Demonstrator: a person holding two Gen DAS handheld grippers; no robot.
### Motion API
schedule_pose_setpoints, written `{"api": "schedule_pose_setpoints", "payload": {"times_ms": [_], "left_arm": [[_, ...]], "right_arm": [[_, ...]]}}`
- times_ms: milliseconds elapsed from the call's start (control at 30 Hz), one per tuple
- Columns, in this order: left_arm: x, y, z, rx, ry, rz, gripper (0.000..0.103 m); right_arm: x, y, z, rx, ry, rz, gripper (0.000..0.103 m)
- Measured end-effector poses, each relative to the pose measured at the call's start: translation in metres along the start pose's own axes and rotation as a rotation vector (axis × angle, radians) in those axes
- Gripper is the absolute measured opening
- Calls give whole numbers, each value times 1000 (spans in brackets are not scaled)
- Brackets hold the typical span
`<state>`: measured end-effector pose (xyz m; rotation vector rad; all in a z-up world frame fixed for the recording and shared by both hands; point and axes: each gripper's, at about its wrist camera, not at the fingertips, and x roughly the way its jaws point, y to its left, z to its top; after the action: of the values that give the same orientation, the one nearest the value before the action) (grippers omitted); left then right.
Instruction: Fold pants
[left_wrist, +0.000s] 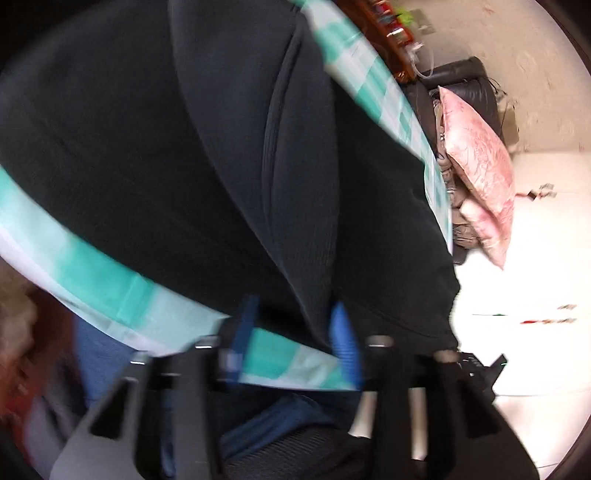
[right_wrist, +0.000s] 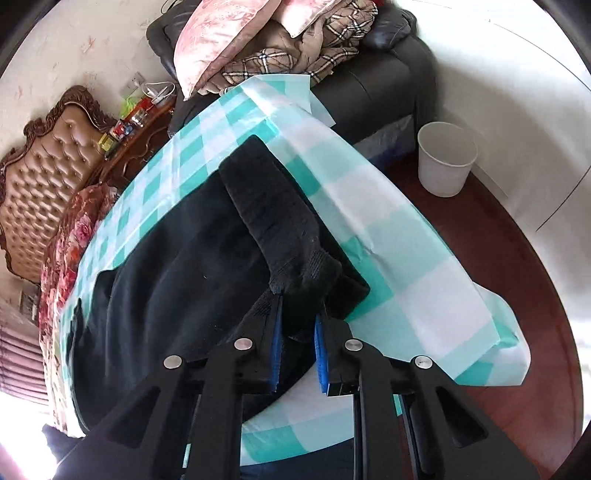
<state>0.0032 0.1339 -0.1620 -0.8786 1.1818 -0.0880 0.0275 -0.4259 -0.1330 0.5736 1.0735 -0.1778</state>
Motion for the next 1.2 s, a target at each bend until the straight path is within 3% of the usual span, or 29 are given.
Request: {"api": "schedule_pose_setpoints", "payload": {"times_ms": [67, 133, 200, 267, 333, 367, 433, 500, 533, 600, 667, 733, 867, 933, 1000, 1067, 1167, 1200], "left_arm": [[-21, -18, 14, 104, -84, 81, 53], [-37, -45, 41, 232, -187, 192, 64], [-35, -75, 74, 368, -250, 296, 67], [-17, -101, 118, 433, -297, 443, 67], [7, -117, 154, 457, -277, 517, 67], [22, -121, 173, 458, -258, 568, 67], [60, -127, 212, 465, -197, 681, 67], [96, -117, 245, 422, -112, 773, 64], [107, -110, 257, 394, -89, 814, 57], [126, -100, 269, 370, -38, 845, 50], [127, -97, 270, 387, -39, 865, 31], [121, -94, 271, 399, -33, 833, 9], [28, -92, 263, 320, -202, 605, 8], [-49, -69, 239, 240, -335, 455, 8], [-111, -22, 204, 132, -433, 392, 8], [-149, 34, 168, 21, -485, 349, 8], [-166, 132, 121, -151, -467, 319, 8], [-163, 163, 108, -214, -441, 269, 10]], "right_arm": [[1, 3, -1, -32, -6, -17, 17], [5, 6, -3, -51, -12, -47, 17], [7, 9, -5, -75, -22, -76, 17], [7, 16, -5, -103, -23, -107, 20], [8, 19, -4, -117, -22, -132, 28], [10, 20, -4, -121, -23, -150, 44], [12, 21, -5, -129, -34, -193, 61], [16, 19, -5, -122, -24, -169, 61], [17, 18, -5, -118, -23, -162, 61], [17, 19, -7, -129, -23, -154, 48], [18, 21, -7, -149, -23, -155, 34], [19, 26, -7, -167, -24, -147, 27], [12, 23, -5, -139, -32, -113, 22], [12, 22, -6, -135, -32, -112, 22], [14, 23, -8, -134, -32, -121, 22], [14, 25, -6, -133, -30, -125, 22], [15, 26, -2, -133, -18, -123, 22], [16, 26, -1, -133, -13, -124, 22]]}}
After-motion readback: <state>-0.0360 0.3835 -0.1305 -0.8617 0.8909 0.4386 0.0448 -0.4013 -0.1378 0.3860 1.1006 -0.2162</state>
